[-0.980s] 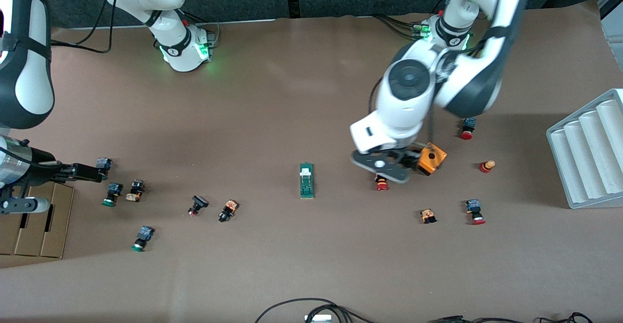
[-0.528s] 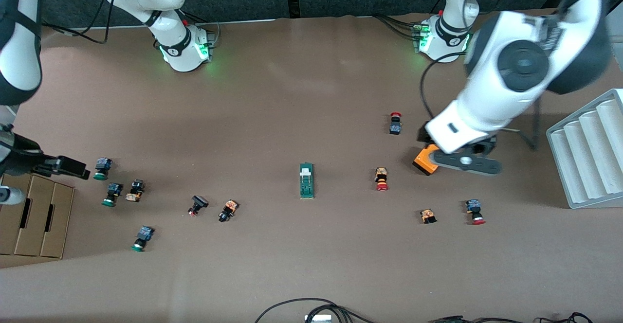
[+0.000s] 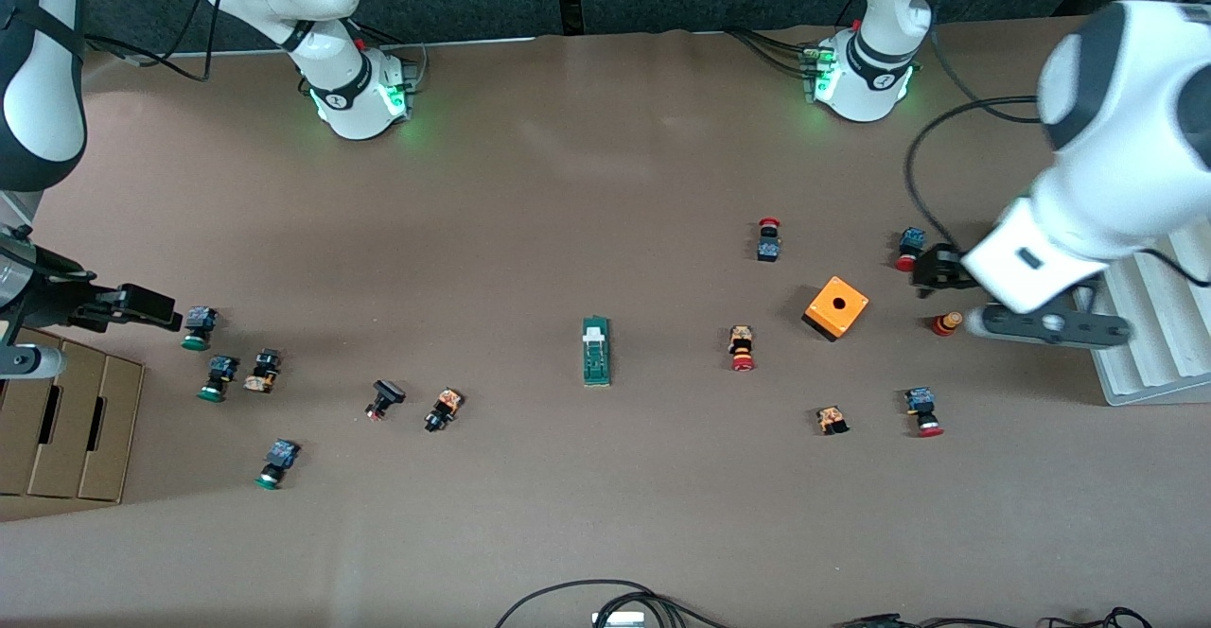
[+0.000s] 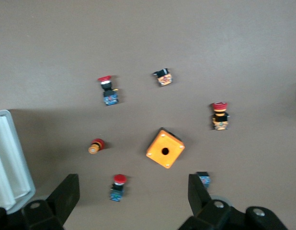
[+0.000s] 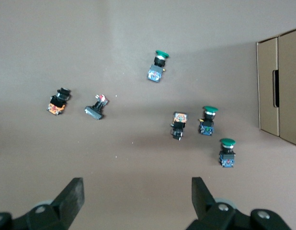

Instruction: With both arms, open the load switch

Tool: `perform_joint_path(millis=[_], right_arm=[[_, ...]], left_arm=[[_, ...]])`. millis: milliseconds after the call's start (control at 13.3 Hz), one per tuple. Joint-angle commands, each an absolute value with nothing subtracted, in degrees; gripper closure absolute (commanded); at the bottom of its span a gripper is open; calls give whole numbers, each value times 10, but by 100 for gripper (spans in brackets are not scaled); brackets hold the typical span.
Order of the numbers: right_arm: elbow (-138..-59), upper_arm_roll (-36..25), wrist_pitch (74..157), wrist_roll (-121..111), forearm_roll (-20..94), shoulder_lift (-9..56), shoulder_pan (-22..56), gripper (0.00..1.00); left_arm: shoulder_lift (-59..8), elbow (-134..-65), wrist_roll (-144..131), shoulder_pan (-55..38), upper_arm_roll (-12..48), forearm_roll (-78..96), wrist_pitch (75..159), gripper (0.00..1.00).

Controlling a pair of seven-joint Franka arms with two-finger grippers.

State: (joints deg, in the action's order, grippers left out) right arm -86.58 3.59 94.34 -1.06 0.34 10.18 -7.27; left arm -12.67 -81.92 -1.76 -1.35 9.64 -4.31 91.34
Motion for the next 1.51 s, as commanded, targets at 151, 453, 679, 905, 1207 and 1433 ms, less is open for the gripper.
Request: perform_joint_path(millis=[151,453,679,905,1207,1433], right_arm=[[-875,40,922,-11,4,86,-76,0],[-874,40,904,-11,6,87,-77,0],[-873,40,904,-11,2,86,-76,0],[-874,40,904,-11,3,86,-77,0],[-874,40,900,-11,6,73,-78,0],[-875,40,877,-8,2,62,-76,0]], left_arm=[[-96,-820,-3,19,105,-33,889,0],[-72,-842,-39,22,102,-34,888,0],[9,-972,-40,23,79,-29,973,0],[23,-996,-40,18,54,-2,984,0],[18,-989,-53,21,53,-6,979,0],[18,-984,-63,18,55,-11,976,0]])
